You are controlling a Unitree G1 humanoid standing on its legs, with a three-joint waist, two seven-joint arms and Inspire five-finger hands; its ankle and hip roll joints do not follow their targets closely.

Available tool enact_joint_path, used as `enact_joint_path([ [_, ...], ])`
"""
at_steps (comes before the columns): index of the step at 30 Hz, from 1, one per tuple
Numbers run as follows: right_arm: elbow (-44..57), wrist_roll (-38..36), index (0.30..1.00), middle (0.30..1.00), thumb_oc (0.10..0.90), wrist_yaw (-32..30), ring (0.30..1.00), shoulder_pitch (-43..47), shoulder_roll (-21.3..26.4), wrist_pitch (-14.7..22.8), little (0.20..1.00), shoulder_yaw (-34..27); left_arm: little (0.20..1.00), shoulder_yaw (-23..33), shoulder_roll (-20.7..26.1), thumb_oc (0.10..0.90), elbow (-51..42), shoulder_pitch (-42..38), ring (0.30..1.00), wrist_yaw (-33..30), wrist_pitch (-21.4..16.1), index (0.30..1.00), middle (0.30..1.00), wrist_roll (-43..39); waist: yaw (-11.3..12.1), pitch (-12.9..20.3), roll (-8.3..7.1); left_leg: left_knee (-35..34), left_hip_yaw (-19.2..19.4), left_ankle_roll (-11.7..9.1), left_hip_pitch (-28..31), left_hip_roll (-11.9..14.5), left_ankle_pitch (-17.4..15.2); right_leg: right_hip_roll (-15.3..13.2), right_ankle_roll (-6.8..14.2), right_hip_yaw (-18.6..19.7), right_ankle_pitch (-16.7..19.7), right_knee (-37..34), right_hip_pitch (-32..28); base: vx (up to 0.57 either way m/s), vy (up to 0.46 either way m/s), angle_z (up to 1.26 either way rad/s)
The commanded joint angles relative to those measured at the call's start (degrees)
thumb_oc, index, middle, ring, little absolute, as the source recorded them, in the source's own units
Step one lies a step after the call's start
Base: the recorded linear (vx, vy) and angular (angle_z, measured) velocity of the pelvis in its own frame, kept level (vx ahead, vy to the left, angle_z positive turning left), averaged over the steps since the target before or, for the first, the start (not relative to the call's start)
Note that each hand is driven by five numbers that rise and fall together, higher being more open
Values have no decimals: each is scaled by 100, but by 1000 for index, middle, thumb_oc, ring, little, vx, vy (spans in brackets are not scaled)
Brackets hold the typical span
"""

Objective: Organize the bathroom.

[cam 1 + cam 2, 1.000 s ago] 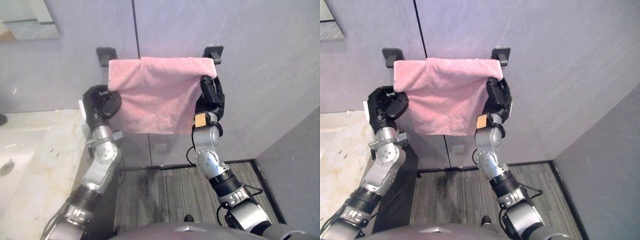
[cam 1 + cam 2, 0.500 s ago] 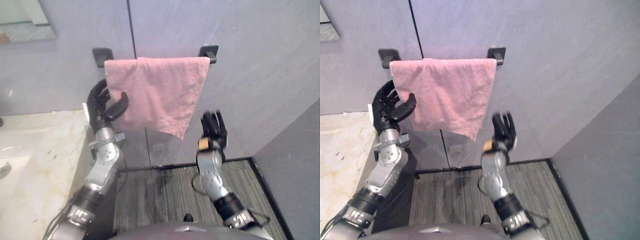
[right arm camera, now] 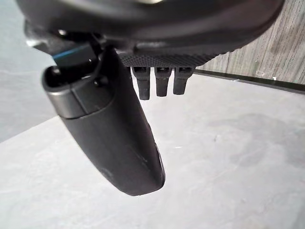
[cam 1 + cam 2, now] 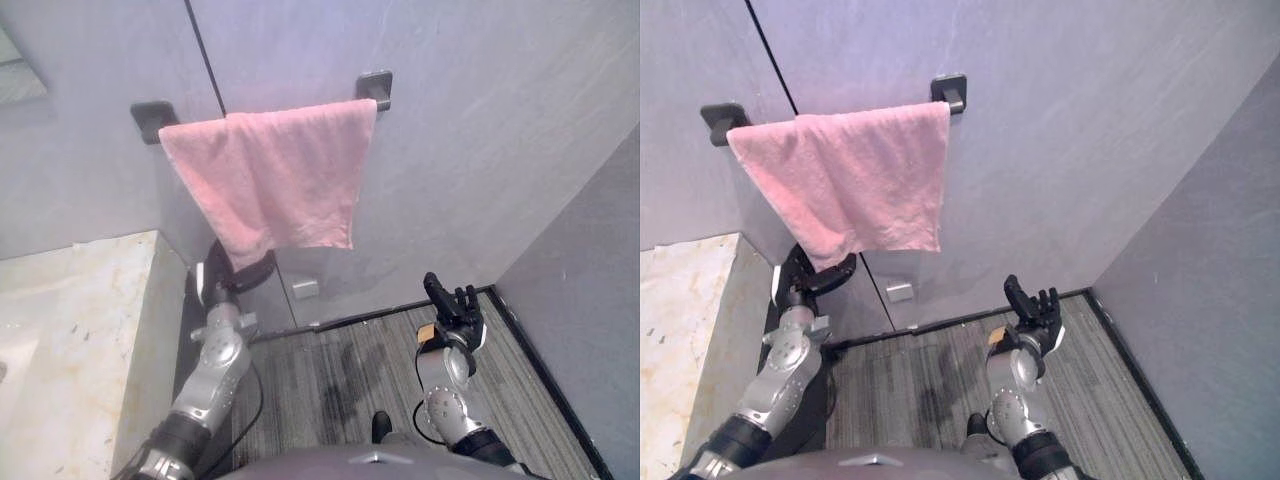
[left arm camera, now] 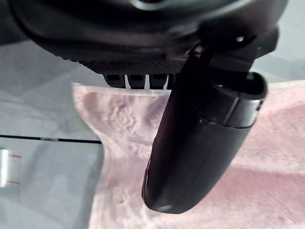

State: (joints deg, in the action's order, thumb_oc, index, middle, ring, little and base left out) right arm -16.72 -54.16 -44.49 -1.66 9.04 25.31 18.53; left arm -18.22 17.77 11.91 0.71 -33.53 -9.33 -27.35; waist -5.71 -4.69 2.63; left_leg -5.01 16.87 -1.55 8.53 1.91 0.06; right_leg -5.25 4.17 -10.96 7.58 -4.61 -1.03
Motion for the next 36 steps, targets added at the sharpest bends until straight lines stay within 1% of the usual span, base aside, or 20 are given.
enact_joint_path([
  [1,166,636,900,900,800,196,900,453,-51,133,900,-243,900,114,138,800,59,-431,900,-100,-34,900,900,33,68,-200,18,1,-37,242,-87,-235,-104,175,221,-406,-950,322,-383,-64,-11,1],
  [4,-40,641,900,900,800,216,900,377,-43,15,900,-303,900,98,71,800,368,-211,900,-49,120,900,900,115,87,-238,-12,1,-55,239,-102,-236,-110,170,228,-428,-946,322,-375,-88,-14,2],
  [7,-191,722,900,900,800,208,900,262,-36,-31,900,-380,900,78,10,800,717,-2,900,315,203,900,900,75,81,-272,-37,1,-56,234,-123,-230,-106,167,244,-443,-931,328,-350,-84,-7,5],
  [9,-296,780,900,900,800,339,900,174,-17,-111,900,-427,900,-18,-34,800,937,131,900,774,34,900,900,26,54,-313,-46,1,-43,245,-125,-235,-118,170,260,-421,-906,315,-336,-89,0,2],
  [11,-371,841,900,900,800,420,900,154,10,-128,900,-416,900,-82,-69,800,1109,169,900,946,33,900,900,-141,39,-320,-46,1,-38,250,-126,-241,-124,171,271,-403,-888,296,-331,-58,9,0],
  [12,-453,802,900,900,800,500,900,154,26,-139,900,-389,900,-123,-92,800,1310,160,900,1042,-46,900,900,-169,26,-322,-51,1,-39,242,-128,-243,-127,173,284,-395,-866,267,-333,-63,19,-1],
  [15,-578,882,900,900,800,621,900,166,46,-233,900,-369,900,-154,-109,800,1613,103,900,1346,-76,900,900,-85,1,-316,-53,1,-26,227,-141,-256,-127,172,298,-387,-814,193,-333,-55,26,-2],
  [17,-746,1144,900,900,800,626,900,207,99,-376,900,-339,900,-246,-154,800,1909,87,900,1768,108,900,900,-243,-9,-307,-46,1,-17,208,-167,-265,-112,165,323,-380,-752,135,-313,-63,32,-2],
  [19,-851,1229,900,900,800,645,900,219,138,-463,900,-324,900,-284,-151,800,2045,84,900,1992,242,900,900,-258,-14,-302,-43,1,-6,199,-178,-265,-105,159,339,-381,-733,125,-300,-59,31,-2],
  [20,-1032,1369,900,900,800,624,900,243,182,-551,900,-312,900,-328,-176,800,2298,98,900,2261,458,900,900,-265,-21,-301,-34,1,-1,195,-198,-270,-95,153,354,-386,-718,122,-282,-80,42,-3],
  [21,-1122,1452,900,900,800,610,900,247,204,-618,900,-300,900,-339,-190,800,2435,105,900,2377,553,900,900,-230,-24,-305,-32,1,-3,194,-210,-274,-94,150,360,-388,-717,130,-268,-79,42,-3],
  [23,-1316,1475,900,900,800,615,900,269,231,-707,900,-300,900,-360,-231,800,2719,87,900,2454,688,900,900,-140,-35,-302,-31,1,-4,199,-224,-280,-94,143,372,-387,-715,136,-257,-54,35,-2],
  [24,-1563,1307,900,900,800,705,900,291,239,-812,900,-325,900,-367,-261,800,3040,75,900,2462,819,900,900,-92,-40,-300,-27,1,-17,202,-240,-287,-95,136,388,-383,-724,161,-248,-53,47,-2],
  [25,-1738,1227,900,900,800,723,900,300,231,-844,900,-366,900,-339,-290,800,3279,71,900,2530,850,900,900,-88,-44,-298,-28,1,-29,206,-251,-293,-94,132,397,-378,-732,179,-245,-52,57,-2],
  [26,-2021,1250,900,900,800,821,900,289,229,-892,900,-454,900,-299,-337,800,3626,61,900,2694,877,900,900,-105,-52,-303,-31,1,-43,214,-269,-292,-95,124,409,-370,-751,235,-224,-42,47,-1],
  [30,-2523,1316,900,900,800,1143,900,298,275,-1068,900,-580,900,-230,-409,800,4210,58,900,2850,1139,900,900,62,-38,-328,-61,1,-43,196,-313,-246,-68,80,461,-476,-731,270,-182,-48,10,-1],
  [31,-2671,1599,900,900,800,1242,900,312,313,-1213,900,-589,900,-227,-397,800,4411,71,900,2939,1074,900,900,269,-39,-354,-75,1,-48,179,-338,-211,-46,88,461,-489,-750,304,-157,-113,-33,-4],
  [34,-2946,1837,900,900,800,1453,900,308,360,-1392,900,-554,900,-166,-378,800,4737,57,900,3001,1119,900,900,-17,-87,-370,-25,1,-177,206,-429,-154,7,194,392,-224,-983,634,-75,-170,-75,-6],
  [35,-3169,1672,900,900,800,1637,900,329,334,-1433,900,-597,900,-58,-356,800,4914,-13,900,3045,1124,900,900,-51,-81,-373,36,1,-213,233,-482,-87,36,195,370,-216,-1252,1188,50,-178,-81,-8],
  [36,-3263,1632,900,900,800,1709,900,336,319,-1419,900,-626,900,-28,-346,800,4982,-46,900,3058,1115,900,900,-85,-80,-376,63,1,-226,245,-498,-57,44,184,378,-206,-1317,1433,127,-275,-135,-19],
])
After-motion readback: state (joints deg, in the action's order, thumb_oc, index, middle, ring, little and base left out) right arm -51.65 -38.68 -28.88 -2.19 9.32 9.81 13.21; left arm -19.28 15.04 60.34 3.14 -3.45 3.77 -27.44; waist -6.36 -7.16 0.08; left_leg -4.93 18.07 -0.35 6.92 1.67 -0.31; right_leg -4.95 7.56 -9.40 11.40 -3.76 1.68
